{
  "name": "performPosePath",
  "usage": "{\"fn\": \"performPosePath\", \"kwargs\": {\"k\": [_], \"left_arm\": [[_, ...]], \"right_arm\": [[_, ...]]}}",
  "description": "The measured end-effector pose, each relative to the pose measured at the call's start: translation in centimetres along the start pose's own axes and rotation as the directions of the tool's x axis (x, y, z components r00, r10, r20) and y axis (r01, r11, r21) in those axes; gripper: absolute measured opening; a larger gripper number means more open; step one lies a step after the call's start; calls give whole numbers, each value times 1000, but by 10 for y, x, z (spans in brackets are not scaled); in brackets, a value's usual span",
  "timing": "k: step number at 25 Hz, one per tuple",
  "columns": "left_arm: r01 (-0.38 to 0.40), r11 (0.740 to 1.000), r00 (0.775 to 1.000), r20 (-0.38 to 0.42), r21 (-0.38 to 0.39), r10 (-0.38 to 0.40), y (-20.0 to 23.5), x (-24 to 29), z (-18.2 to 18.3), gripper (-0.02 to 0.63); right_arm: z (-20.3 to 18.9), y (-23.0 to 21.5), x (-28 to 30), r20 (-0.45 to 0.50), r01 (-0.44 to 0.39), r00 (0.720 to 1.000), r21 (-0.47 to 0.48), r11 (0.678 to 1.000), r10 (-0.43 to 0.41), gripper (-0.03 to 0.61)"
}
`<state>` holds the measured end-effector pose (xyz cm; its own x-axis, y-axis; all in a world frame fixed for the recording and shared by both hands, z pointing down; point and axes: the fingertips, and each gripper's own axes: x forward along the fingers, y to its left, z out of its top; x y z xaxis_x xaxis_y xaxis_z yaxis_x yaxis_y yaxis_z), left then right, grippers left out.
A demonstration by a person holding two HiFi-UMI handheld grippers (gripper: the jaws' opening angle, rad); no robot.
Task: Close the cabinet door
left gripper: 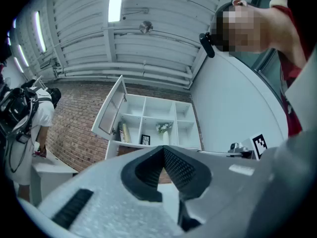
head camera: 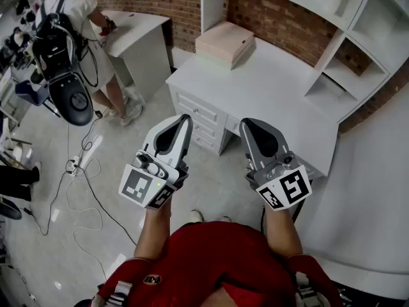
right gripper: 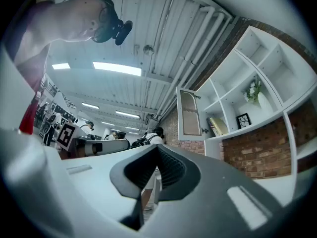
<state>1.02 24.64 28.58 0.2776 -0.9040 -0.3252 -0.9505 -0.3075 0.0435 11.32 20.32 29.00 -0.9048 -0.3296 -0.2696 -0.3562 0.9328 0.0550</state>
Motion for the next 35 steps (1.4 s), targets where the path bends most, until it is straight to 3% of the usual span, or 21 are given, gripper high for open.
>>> {"fn": "performPosePath", "kwargs": {"k": [23,30,35], "left_arm": [[-10,999,1000,11,-37,11,84,-55,3,4],[-29,998,999,29,-47,30,118,-47,6,5],[-38,999,999,11,-33,39,138,-17,-4,5]], "right_arm": [[-33,43,74,-9,4,1000,44,999,-4,12],[-32,30,102,-18,4,1000,22,1000,-3,12],[-41,-5,118,3,7,1000,25,1000,-7,12]]}}
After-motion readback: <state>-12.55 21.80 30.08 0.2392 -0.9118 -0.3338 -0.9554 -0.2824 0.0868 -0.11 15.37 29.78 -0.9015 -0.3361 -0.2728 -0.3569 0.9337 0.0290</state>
